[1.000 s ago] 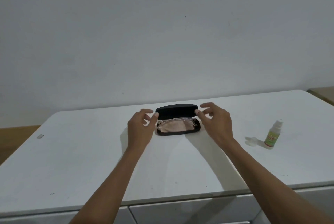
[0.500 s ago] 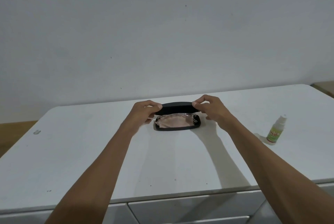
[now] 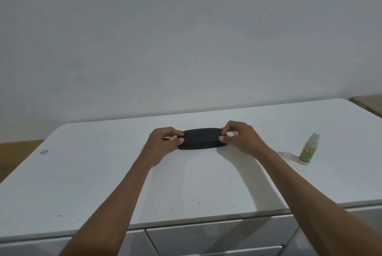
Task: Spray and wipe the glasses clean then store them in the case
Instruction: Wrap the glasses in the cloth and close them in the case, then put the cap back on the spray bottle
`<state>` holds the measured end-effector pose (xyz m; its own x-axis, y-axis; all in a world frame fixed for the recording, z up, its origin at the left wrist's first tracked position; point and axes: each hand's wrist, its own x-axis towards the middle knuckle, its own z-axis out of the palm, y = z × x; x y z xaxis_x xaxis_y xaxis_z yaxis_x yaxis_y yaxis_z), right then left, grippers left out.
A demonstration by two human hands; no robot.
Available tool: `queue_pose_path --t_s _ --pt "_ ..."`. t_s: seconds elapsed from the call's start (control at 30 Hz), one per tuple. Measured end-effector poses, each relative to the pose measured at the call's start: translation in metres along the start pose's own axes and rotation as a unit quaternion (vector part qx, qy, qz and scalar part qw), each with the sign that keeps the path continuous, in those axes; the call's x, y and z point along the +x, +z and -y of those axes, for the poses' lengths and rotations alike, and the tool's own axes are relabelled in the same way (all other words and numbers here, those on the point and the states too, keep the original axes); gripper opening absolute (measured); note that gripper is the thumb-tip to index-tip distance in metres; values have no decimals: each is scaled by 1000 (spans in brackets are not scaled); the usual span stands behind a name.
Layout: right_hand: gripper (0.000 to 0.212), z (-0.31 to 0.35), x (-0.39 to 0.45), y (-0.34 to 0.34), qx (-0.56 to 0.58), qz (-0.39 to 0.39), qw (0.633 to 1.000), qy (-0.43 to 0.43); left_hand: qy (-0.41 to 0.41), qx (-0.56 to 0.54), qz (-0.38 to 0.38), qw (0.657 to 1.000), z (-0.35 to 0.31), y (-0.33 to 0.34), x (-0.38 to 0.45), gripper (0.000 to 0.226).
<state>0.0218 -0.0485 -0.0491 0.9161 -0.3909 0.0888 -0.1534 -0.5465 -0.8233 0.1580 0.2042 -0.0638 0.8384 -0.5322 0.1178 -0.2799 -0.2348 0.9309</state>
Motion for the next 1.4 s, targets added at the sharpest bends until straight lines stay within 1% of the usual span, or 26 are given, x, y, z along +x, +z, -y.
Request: queue_pose_path --t_s 0.07,0.1,0.2,0.27,0.33,0.4,0.6,0.7,0.77,0.87,1.03,1.2,1.4 --pt "9 -3 -3 3 -7 -16 1000 -14 11 28 -13 999 3 3 -2 14" --pt "10 -4 -5 4 -10 -16 1000 -18 17 43 -13 999 4 4 -4 20" --pt "36 -4 -10 6 -58 11 998 -36 42 76 8 996 5 8 -10 44" --pt "45 -2 -13 12 -104 0 994 -46 45 72 -6 996 7 12 -11 50" --pt "43 -3 -14 19 -124 -31 990 -58 43 63 -26 997 8 15 -10 51" --pt "38 -3 -12 24 -120 -44 990 -65 41 57 -39 997 6 15 -10 51" --pt "32 2 23 27 -23 -58 997 -41 35 14 -84 996 0 11 21 54" --pt "30 2 50 31 -4 -73 997 -37 22 -23 -110 993 2 10 51 56" --pt "30 -1 68 34 -4 -80 996 -34 26 -23 -105 994 3 13 69 56" --pt "32 -8 89 39 -20 -88 995 -34 44 16 -86 995 11 14 89 57" --pt "39 -11 112 49 -56 -114 990 -59 65 77 -95 990 22 14 113 56" --pt "34 -15 125 55 -111 -119 985 -57 94 145 -99 980 35 19 121 50" --pt "38 -15 123 56 -116 -119 985 -54 82 191 -84 974 39 22 119 55"
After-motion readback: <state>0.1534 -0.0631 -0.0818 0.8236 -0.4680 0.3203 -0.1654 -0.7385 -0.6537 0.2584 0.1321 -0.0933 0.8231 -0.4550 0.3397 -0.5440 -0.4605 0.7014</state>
